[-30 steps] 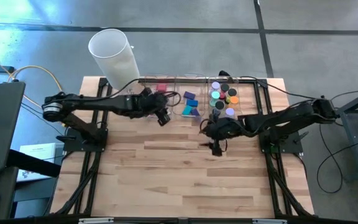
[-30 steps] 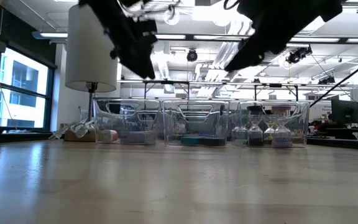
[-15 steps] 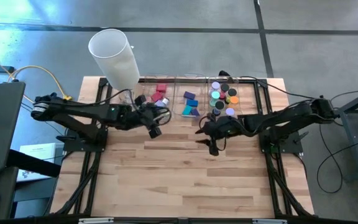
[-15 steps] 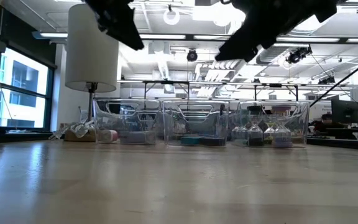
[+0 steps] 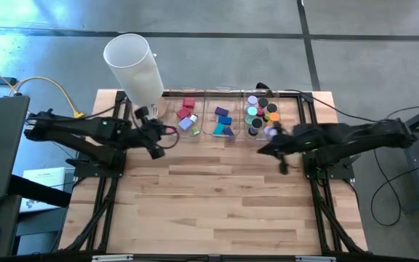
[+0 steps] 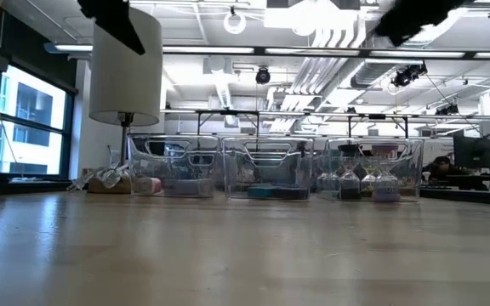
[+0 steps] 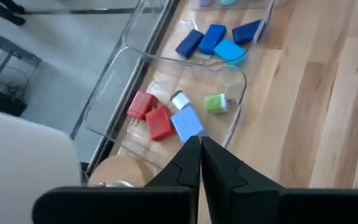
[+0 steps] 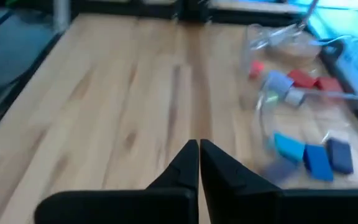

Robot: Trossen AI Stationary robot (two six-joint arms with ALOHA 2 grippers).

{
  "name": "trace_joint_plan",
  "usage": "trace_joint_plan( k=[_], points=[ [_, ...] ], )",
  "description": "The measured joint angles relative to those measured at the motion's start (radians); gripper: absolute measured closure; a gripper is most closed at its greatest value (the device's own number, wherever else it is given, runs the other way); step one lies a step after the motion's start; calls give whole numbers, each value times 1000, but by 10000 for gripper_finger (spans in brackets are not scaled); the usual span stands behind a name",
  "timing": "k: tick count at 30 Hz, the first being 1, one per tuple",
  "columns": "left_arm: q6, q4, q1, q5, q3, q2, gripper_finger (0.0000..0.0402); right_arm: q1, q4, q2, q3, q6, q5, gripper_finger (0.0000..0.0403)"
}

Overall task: Pick & Place Office items
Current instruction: Return to Home Position

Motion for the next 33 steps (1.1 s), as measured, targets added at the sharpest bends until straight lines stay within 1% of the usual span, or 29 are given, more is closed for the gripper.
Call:
trace_joint_plan(
  k=[2, 4, 7, 9, 11, 14, 15, 17, 19, 25, 28, 33],
  points=[
    [14, -8, 8, 6, -7, -47, 400, 1, -61, -95, -2, -4, -39, 401],
    [12, -3, 14, 19, -29, -110, 401, 1, -49, -186, -14, -1, -81, 401],
    [-11, 11, 16, 58, -96, -227, 401, 1, -2, -349, -81, -17, -160, 401],
    [-31, 63, 12, 69, -165, -316, 401, 1, 51, -449, -141, -28, -178, 401],
    [-33, 155, 5, 79, -244, -401, 401, 0, 91, -538, -213, -29, -175, 401],
    [-24, 294, -5, 109, -359, -508, 401, 0, 180, -647, -307, -42, -183, 401],
    [-7, 330, -8, 136, -393, -539, 401, 0, 200, -675, -336, -51, -192, 401],
    [15, 378, -16, 196, -455, -590, 401, 1, 226, -713, -394, -63, -203, 401],
    [16, 419, -25, 229, -513, -628, 401, 0, 268, -738, -446, -67, -198, 401],
    [34, 565, -39, 231, -656, -720, 401, 0, 412, -750, -569, -70, -199, 401],
    [57, 634, -39, 232, -722, -750, 401, 0, 427, -749, -615, -53, -193, 401],
    [62, 676, -39, 232, -803, -788, 401, 0, 464, -749, -680, -5, -170, 401]
  ],
)
